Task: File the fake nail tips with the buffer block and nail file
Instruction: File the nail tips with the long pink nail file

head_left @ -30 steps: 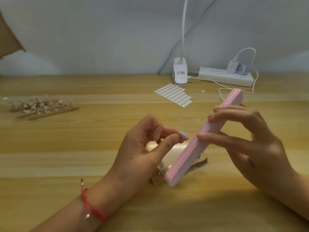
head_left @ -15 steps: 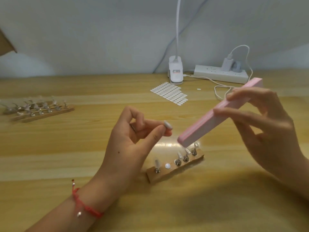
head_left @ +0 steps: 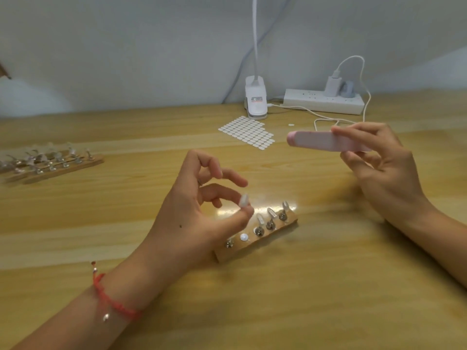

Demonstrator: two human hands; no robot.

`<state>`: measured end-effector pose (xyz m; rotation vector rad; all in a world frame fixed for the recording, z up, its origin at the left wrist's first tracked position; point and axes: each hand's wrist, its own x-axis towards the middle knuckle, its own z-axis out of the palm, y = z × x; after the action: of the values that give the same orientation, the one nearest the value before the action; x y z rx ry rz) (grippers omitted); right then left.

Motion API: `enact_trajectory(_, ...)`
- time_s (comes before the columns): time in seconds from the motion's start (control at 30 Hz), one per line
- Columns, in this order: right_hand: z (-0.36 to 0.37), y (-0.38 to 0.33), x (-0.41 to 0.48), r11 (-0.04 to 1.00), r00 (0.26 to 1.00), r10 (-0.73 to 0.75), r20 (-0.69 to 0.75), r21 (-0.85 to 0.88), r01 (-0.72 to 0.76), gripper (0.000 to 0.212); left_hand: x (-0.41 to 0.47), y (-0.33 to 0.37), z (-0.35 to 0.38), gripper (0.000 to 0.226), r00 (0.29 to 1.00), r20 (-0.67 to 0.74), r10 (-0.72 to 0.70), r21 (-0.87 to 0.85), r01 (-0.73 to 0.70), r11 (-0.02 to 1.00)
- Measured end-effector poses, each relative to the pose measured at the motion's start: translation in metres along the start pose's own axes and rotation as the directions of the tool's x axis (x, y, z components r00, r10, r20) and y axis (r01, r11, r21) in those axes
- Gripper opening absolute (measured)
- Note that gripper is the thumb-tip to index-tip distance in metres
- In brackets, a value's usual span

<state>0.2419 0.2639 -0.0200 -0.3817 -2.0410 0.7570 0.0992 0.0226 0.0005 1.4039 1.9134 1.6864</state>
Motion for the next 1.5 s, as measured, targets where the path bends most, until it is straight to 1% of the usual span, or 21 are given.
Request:
enact_trajectory(0.03,0.000,0.000,0.000,1.000,1.000,0.001,0.004,0.000,-0.001,0.056,-0.002,0.000,0.001,0.049,1.000,0.014,0.023,0.044,-0.023,0.999)
enact_trajectory(0.1,-0.001,0.000,0.000,1.000,1.000,0.002,0.011,0.006,-0.003,0.055,-0.006,0.000,0.004,0.049,0.995,0.073,0.074,0.182,-0.086,0.979)
enact_trajectory(0.17,0.000,-0.001,0.000,1.000,1.000,0.003,0.015,0.010,-0.003,0.054,-0.009,0.000,0.005,0.051,0.988,0.127,0.087,0.283,-0.120,0.951)
enact_trajectory(0.3,0.000,-0.001,-0.001,0.999,1.000,0.009,0.026,0.031,-0.009,0.053,-0.010,-0.004,0.005,0.055,0.979,0.178,0.103,0.419,-0.170,0.892)
enact_trajectory(0.4,0.001,-0.001,-0.001,0.999,1.000,0.004,0.030,0.045,-0.006,0.053,-0.010,-0.006,0.005,0.046,0.974,0.190,0.120,0.490,-0.200,0.848)
enact_trajectory(0.5,0.001,0.000,0.000,0.999,0.999,0.008,0.033,0.051,-0.009,0.053,-0.011,-0.007,0.005,0.043,0.979,0.186,0.082,0.483,-0.164,0.860)
enact_trajectory(0.67,0.002,-0.002,-0.001,0.998,1.000,0.007,0.029,0.060,-0.009,0.053,-0.012,-0.006,0.011,0.047,0.990,0.130,0.057,0.451,-0.110,0.886)
enact_trajectory(0.8,0.003,-0.008,-0.003,1.000,1.000,0.004,0.019,0.004,-0.004,0.044,-0.011,-0.007,0.015,0.044,0.988,0.113,0.101,0.446,-0.141,0.884)
enact_trajectory(0.87,0.003,-0.012,-0.004,1.000,1.000,0.009,0.006,-0.006,-0.009,0.045,-0.010,-0.007,0.014,0.043,0.981,0.133,0.142,0.470,-0.189,0.862)
enact_trajectory(0.93,0.003,-0.014,-0.004,0.995,0.996,0.085,-0.009,0.044,-0.084,0.052,-0.009,-0.007,0.013,0.036,0.969,0.157,0.192,0.535,-0.247,0.808)
enact_trajectory(1.0,0.002,-0.013,-0.003,0.964,0.979,0.205,0.002,0.173,-0.202,0.056,-0.008,-0.006,0.013,0.026,0.951,0.162,0.263,0.561,-0.308,0.768)
enact_trajectory(1.03,0.002,-0.013,-0.003,0.940,0.967,0.255,0.010,0.232,-0.251,0.057,-0.009,-0.005,0.014,0.024,0.943,0.140,0.301,0.530,-0.328,0.782)
enact_trajectory(1.07,0.001,-0.012,-0.002,0.919,0.956,0.292,0.012,0.273,-0.284,0.056,-0.009,-0.003,0.015,0.024,0.946,0.087,0.314,0.464,-0.317,0.827)
enact_trajectory(1.13,0.000,-0.013,0.000,0.897,0.946,0.323,0.007,0.316,-0.308,0.050,-0.009,0.003,0.016,0.033,0.955,-0.089,0.283,0.282,-0.248,0.927)
enact_trajectory(1.17,0.000,-0.014,0.001,0.897,0.946,0.323,0.010,0.317,-0.309,0.046,-0.009,0.005,0.015,0.040,0.954,-0.165,0.251,0.205,-0.216,0.955)
enact_trajectory(1.2,0.001,-0.014,0.001,0.899,0.948,0.319,0.020,0.312,-0.309,0.045,-0.008,0.006,0.014,0.043,0.955,-0.208,0.213,0.145,-0.185,0.972)
enact_trajectory(1.3,0.002,-0.015,-0.002,0.916,0.963,0.256,0.086,0.296,-0.270,0.050,-0.004,0.003,0.009,0.040,0.962,-0.252,0.103,0.038,-0.096,0.995)
enact_trajectory(1.37,0.004,-0.019,-0.006,0.956,0.975,0.151,0.161,0.226,-0.186,0.053,-0.001,-0.002,0.004,0.040,0.960,-0.278,0.031,-0.033,-0.042,0.999)
enact_trajectory(1.43,0.005,-0.026,-0.010,0.984,0.963,0.039,0.268,0.157,-0.084,0.051,0.002,-0.006,0.003,0.041,0.963,-0.268,-0.020,-0.096,-0.006,0.995)
enact_trajectory(1.5,0.008,-0.030,-0.013,0.997,0.936,-0.012,0.352,0.073,-0.014,0.046,0.004,-0.009,0.003,0.042,0.965,-0.258,-0.052,-0.158,0.010,0.987)
